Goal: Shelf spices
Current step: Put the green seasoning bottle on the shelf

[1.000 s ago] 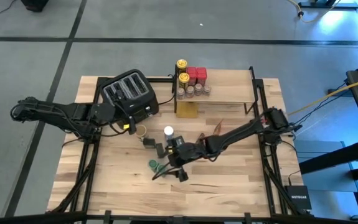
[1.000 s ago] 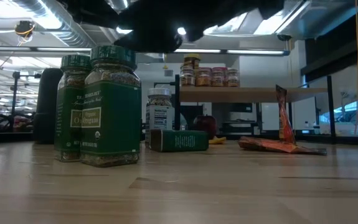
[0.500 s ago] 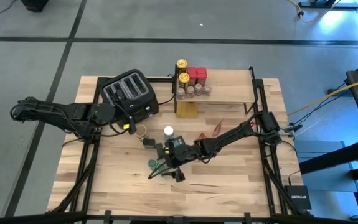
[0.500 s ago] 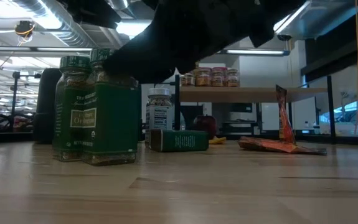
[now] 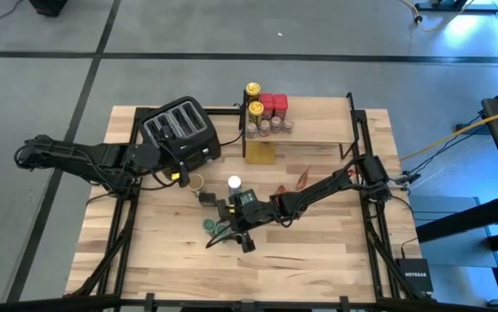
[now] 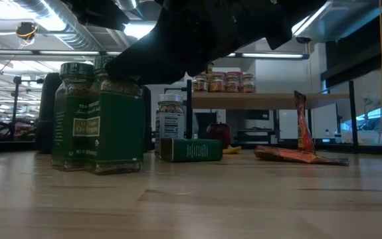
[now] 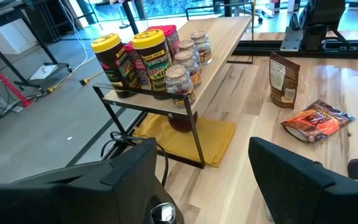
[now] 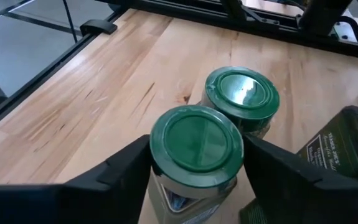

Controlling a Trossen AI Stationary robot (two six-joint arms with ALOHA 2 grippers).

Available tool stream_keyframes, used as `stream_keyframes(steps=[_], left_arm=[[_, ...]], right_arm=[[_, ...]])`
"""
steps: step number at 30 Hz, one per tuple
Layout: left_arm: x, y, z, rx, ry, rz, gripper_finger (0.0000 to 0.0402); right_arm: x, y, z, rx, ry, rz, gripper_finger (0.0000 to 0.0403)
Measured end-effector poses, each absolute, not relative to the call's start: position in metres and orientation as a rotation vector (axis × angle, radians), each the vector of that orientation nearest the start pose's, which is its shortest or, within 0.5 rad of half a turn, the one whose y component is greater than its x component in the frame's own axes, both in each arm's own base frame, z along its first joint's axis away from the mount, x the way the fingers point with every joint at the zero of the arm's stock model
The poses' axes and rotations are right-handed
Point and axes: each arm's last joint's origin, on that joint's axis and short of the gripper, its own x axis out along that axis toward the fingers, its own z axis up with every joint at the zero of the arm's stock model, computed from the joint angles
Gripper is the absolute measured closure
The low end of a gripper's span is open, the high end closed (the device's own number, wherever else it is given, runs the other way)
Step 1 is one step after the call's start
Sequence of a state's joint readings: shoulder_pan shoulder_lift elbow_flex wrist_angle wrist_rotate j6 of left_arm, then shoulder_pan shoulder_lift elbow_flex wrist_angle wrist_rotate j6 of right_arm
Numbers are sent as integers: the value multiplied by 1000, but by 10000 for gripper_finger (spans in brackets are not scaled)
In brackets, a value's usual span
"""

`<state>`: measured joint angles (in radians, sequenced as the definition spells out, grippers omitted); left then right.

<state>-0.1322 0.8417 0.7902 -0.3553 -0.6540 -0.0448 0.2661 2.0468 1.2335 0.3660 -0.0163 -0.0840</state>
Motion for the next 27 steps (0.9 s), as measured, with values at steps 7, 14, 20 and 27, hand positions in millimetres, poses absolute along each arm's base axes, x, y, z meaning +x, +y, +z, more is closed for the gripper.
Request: stream_keyframes(steps=[7, 14, 20, 27], left_arm=[[176, -6, 312, 114, 368, 523, 153], [176, -6, 312, 114, 368, 523, 153], [176, -6, 312, 114, 368, 523, 153], [176, -6, 312, 112, 368, 524, 153]], right_arm=[[424, 117, 160, -154, 431, 301, 197], [424, 117, 160, -154, 431, 299, 182], [424, 116, 159, -120, 438, 267, 109], [435, 120, 159, -125, 376, 285, 67]])
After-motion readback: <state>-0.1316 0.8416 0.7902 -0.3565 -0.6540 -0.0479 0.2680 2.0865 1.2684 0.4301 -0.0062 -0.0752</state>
